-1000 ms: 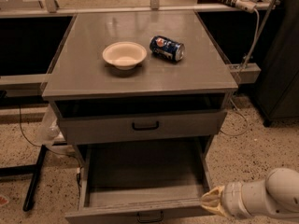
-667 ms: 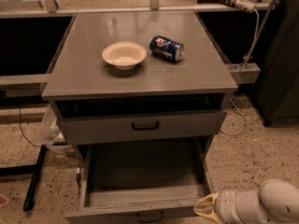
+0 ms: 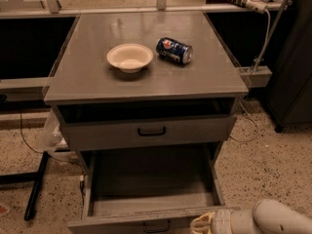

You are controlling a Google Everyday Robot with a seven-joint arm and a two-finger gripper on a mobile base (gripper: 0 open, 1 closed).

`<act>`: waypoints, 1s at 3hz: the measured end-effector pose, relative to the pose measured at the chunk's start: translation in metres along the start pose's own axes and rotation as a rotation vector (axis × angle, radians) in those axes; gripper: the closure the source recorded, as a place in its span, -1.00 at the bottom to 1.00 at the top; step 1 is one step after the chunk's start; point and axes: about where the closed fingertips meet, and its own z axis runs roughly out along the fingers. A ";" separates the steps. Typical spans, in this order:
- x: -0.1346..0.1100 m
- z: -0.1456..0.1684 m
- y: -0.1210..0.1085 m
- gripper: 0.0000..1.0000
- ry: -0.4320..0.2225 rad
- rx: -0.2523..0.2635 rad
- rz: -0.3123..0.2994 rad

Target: Close middle drawer

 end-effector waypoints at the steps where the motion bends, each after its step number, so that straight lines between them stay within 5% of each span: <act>1: 0.011 0.022 0.002 1.00 0.021 -0.013 -0.020; 2: 0.028 0.034 -0.012 1.00 0.073 -0.001 -0.021; 3: 0.029 0.034 -0.013 0.64 0.078 -0.001 -0.023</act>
Offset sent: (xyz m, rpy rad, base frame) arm 0.0320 -0.0145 -0.0672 -0.1466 0.0107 -0.0048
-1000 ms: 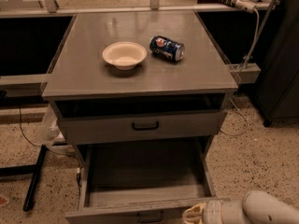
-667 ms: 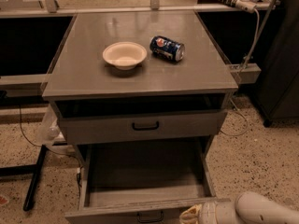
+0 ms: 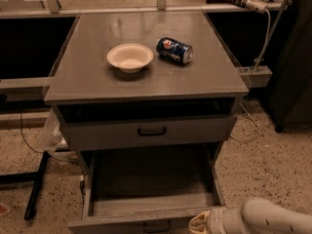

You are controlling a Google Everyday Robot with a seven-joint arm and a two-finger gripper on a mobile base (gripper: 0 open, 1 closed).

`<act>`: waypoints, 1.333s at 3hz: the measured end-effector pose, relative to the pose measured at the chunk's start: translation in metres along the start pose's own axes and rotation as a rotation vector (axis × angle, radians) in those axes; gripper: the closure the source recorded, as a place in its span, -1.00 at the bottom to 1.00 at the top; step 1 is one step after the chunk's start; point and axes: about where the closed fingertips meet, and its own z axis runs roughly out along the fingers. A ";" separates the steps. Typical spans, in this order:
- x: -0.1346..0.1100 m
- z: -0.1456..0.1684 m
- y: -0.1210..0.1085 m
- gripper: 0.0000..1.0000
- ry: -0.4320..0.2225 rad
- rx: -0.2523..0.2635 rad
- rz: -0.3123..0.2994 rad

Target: Close middle drawer

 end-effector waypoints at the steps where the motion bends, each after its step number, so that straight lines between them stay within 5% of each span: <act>1: 0.000 0.000 0.000 0.17 0.000 0.000 0.000; 3: -0.004 0.003 -0.005 -0.76 -0.015 -0.005 -0.017; 4: -0.012 0.013 -0.022 -0.71 -0.047 -0.018 -0.046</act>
Offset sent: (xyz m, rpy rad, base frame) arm 0.0000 0.0000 0.0000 0.0000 0.0000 0.0000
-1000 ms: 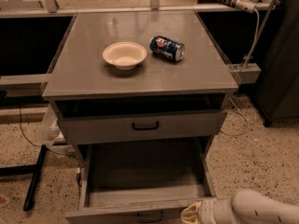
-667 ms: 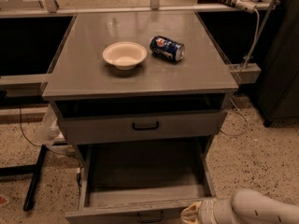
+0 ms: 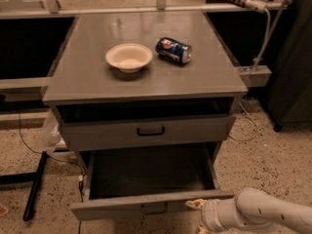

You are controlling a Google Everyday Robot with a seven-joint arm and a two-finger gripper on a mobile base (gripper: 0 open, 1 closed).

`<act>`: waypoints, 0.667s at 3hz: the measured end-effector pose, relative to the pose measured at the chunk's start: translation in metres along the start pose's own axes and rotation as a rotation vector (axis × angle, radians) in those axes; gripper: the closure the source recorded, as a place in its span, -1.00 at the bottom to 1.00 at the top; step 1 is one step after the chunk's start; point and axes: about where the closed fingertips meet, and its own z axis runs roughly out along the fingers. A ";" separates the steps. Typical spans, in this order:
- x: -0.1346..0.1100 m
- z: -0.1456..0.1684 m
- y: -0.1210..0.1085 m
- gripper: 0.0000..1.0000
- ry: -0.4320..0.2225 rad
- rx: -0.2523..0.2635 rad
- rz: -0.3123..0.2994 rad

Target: Close middle drawer

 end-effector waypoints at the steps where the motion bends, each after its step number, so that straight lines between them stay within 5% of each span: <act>1: 0.000 0.000 0.000 -0.24 0.000 0.000 0.000; 2: -0.009 0.005 -0.045 0.22 -0.007 0.031 -0.033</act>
Offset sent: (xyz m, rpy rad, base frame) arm 0.1587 0.0039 0.0198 -0.0072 -0.1583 0.0097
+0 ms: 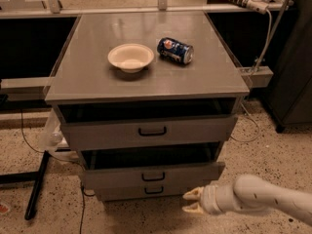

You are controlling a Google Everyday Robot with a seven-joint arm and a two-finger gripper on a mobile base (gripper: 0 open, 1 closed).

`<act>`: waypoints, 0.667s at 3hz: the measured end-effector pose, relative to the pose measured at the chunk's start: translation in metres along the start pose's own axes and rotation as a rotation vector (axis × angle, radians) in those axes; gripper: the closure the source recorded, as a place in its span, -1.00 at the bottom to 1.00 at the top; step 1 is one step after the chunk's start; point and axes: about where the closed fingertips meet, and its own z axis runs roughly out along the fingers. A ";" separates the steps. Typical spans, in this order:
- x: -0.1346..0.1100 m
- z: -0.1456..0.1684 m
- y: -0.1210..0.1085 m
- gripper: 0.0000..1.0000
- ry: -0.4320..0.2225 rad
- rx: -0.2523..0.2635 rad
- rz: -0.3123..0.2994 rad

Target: Close middle drawer

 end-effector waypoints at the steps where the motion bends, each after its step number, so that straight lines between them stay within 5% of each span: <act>1: -0.008 0.009 -0.081 0.69 0.022 0.069 -0.040; 2: -0.017 0.023 -0.143 1.00 0.042 0.128 -0.071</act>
Offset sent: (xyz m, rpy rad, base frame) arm 0.2291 0.0050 0.0175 -0.1032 -0.2139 -0.0660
